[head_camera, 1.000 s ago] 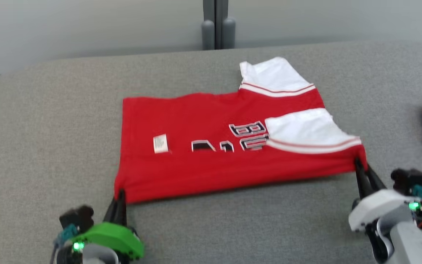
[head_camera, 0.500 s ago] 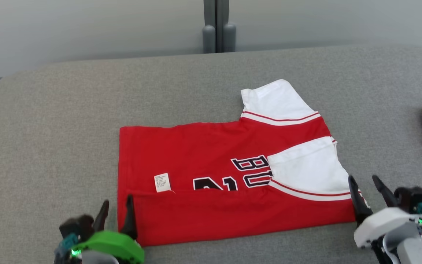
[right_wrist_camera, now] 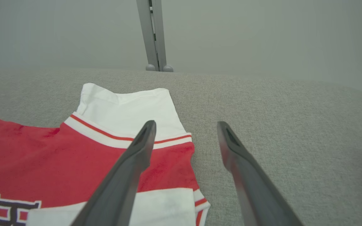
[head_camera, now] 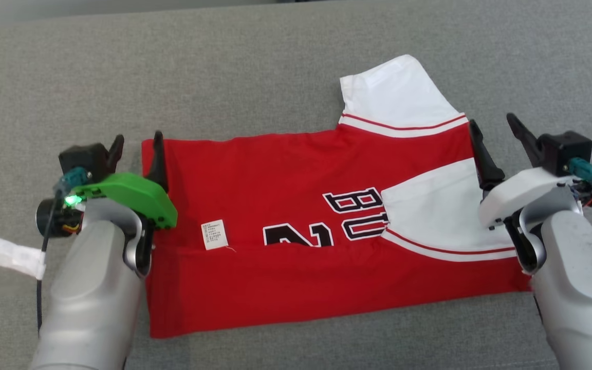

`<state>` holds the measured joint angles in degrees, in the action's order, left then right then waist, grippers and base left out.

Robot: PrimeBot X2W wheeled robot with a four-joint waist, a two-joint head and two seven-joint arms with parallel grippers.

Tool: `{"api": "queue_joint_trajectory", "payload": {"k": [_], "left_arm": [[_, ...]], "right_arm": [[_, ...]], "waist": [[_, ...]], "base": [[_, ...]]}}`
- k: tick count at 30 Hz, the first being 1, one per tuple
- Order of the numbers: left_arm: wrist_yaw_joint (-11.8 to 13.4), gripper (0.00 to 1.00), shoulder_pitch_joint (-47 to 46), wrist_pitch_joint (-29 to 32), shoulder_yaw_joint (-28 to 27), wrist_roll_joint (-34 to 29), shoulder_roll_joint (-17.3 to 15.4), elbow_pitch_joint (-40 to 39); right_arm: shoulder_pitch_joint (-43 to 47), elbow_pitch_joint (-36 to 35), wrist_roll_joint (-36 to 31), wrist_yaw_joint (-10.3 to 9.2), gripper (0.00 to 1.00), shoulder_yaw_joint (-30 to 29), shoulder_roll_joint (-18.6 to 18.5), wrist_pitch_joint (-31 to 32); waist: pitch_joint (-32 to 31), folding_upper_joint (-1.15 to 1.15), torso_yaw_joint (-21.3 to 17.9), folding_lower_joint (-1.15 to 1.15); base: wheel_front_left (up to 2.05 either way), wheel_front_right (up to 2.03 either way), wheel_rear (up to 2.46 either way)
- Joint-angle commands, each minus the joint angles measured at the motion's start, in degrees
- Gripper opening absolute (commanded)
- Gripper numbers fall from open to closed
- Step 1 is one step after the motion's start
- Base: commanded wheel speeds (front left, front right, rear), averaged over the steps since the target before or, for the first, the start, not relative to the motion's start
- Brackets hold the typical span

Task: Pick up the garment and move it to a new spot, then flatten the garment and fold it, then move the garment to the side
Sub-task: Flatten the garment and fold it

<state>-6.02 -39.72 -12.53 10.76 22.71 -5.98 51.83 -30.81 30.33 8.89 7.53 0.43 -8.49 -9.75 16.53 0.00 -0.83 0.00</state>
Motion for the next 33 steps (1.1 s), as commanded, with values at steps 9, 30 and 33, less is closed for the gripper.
{"api": "queue_joint_trajectory", "payload": {"k": [9, 30, 33], "left_arm": [[0.0, 0.00, -6.8, 0.6, 1.9, -0.6, -0.1, 12.1], [-1.4, 0.00, -11.5, -2.7, 6.5, 0.8, 2.7, 6.0], [-1.5, 0.00, -11.3, -2.7, 7.2, 1.4, 2.8, 5.0]], "right_arm": [[-7.4, 3.7, -1.9, -0.10, 1.00, 0.8, -1.5, -0.1], [-30.4, 22.0, -6.3, -0.10, 1.00, 4.3, -4.2, 11.8], [-31.7, 25.8, -6.8, -0.10, 0.60, 3.1, -3.4, 13.5]], "waist": [[6.4, 0.00, -0.2, 0.00], [11.6, 0.00, 8.3, 0.00], [12.0, 0.00, 8.7, 0.00]], "base": [[0.00, 0.00, 0.00], [0.00, 0.00, 0.00], [0.00, 0.00, 0.00]]}}
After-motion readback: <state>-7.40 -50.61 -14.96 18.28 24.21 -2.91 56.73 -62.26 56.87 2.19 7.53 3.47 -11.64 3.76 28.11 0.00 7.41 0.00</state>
